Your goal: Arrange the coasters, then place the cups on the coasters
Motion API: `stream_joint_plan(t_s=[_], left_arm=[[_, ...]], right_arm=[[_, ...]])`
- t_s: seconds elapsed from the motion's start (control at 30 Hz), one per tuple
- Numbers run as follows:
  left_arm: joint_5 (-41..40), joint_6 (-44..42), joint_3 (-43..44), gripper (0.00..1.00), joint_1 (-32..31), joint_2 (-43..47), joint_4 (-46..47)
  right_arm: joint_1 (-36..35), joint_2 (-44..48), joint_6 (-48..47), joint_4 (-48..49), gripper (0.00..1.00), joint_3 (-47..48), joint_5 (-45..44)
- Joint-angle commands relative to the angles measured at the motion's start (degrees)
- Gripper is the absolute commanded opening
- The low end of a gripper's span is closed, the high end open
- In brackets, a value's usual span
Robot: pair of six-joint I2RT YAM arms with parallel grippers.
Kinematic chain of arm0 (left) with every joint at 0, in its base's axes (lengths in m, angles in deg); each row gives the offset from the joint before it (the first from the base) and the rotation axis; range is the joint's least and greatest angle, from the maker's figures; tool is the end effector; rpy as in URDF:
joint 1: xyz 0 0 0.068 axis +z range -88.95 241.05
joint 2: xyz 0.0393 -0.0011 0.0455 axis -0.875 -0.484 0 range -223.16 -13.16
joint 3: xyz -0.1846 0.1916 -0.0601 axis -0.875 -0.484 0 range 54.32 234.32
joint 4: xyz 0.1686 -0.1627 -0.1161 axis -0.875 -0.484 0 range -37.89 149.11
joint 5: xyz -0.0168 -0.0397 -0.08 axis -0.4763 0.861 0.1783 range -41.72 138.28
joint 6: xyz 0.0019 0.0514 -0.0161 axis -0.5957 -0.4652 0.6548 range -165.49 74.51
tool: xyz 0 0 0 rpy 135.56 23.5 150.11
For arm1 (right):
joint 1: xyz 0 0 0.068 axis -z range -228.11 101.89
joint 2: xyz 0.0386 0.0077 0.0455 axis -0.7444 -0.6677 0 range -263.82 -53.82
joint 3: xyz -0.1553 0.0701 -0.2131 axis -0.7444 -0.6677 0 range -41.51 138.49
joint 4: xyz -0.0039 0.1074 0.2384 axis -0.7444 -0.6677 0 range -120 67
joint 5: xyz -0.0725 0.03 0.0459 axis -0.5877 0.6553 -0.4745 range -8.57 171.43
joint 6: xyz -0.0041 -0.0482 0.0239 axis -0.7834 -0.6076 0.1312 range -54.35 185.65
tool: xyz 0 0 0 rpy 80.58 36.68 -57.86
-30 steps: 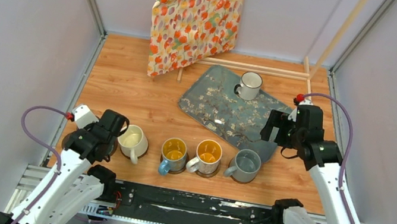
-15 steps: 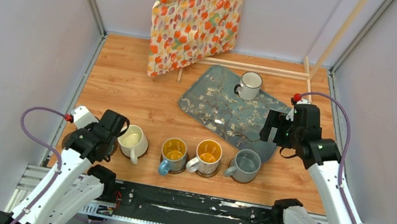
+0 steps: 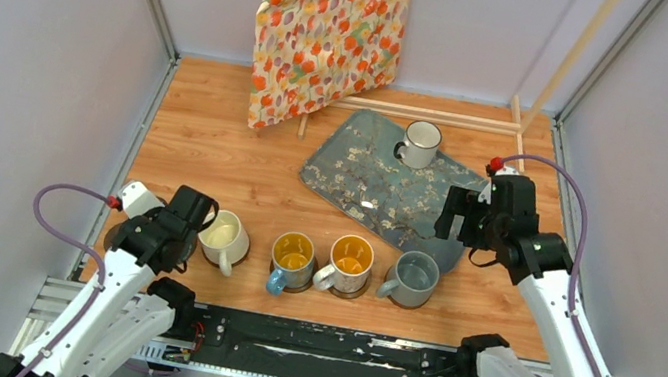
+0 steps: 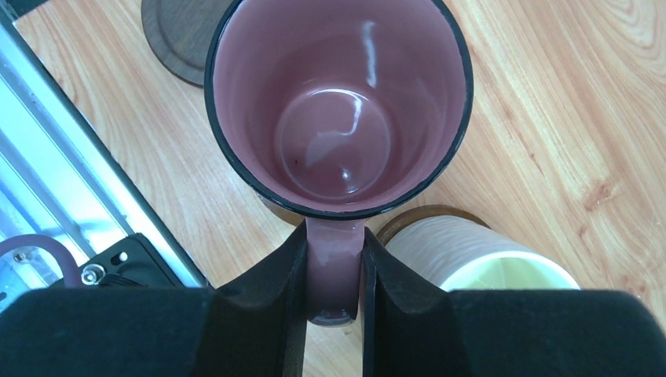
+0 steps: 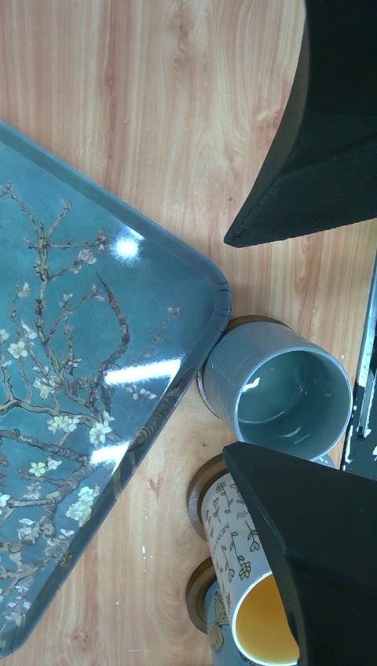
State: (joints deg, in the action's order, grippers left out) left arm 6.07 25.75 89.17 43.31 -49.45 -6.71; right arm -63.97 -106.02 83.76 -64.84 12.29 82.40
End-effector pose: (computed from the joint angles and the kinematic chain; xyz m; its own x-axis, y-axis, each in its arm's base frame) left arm 0.0953 -0.0055 0.2310 -0.2620 -0.6525 -0.7111 -0.8387 0.5184 -0.1666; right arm 0.1779 0.0511 0.3182 -0.6795 0.1300 -0.7221 -0.0785 0.9656 0.2477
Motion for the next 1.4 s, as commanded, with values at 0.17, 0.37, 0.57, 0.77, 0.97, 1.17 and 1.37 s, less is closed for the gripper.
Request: stream_joint_plan(t_s=[0.17,0.37,0.57,0.77,0.97,1.17,1.37], left_arm=[[3.3,4.6,-1.6,0.3,0.4,0.5,-1.4],[5.4,5.3,-2.2,0.39,0.4,2.2,-2.6],[6.5,5.2,-2.0,0.43,0.4,3.0,-3.0],[7.1,4.4,-0.4,0.54,0.4,2.7,-4.0],[6.9,3.4,1.5,0.85,0.4,2.4,-6.0],[3.4,1.1,6.4,1.0,0.4,0.4,-8.2],[-0.7,-0.9,11.2,1.0,0.4,-2.7,-9.9]], right_arm=[[-1.6,0.8,-0.9,-1.7,1.0,1.5,-0.9],[-1.9,1.2,-0.9,-1.7,1.0,1.1,-0.9],[-2.2,2.0,-0.9,-1.7,1.0,1.1,-0.9],[-2.3,2.8,-0.9,-1.7,1.0,0.5,-3.3],[-2.3,3.7,-0.9,-1.4,1.0,0.2,-4.5],[-2.3,5.4,-0.9,-1.3,1.0,-0.1,-6.5],[-2.3,5.2,-1.0,-1.3,1.0,0.1,-6.1]])
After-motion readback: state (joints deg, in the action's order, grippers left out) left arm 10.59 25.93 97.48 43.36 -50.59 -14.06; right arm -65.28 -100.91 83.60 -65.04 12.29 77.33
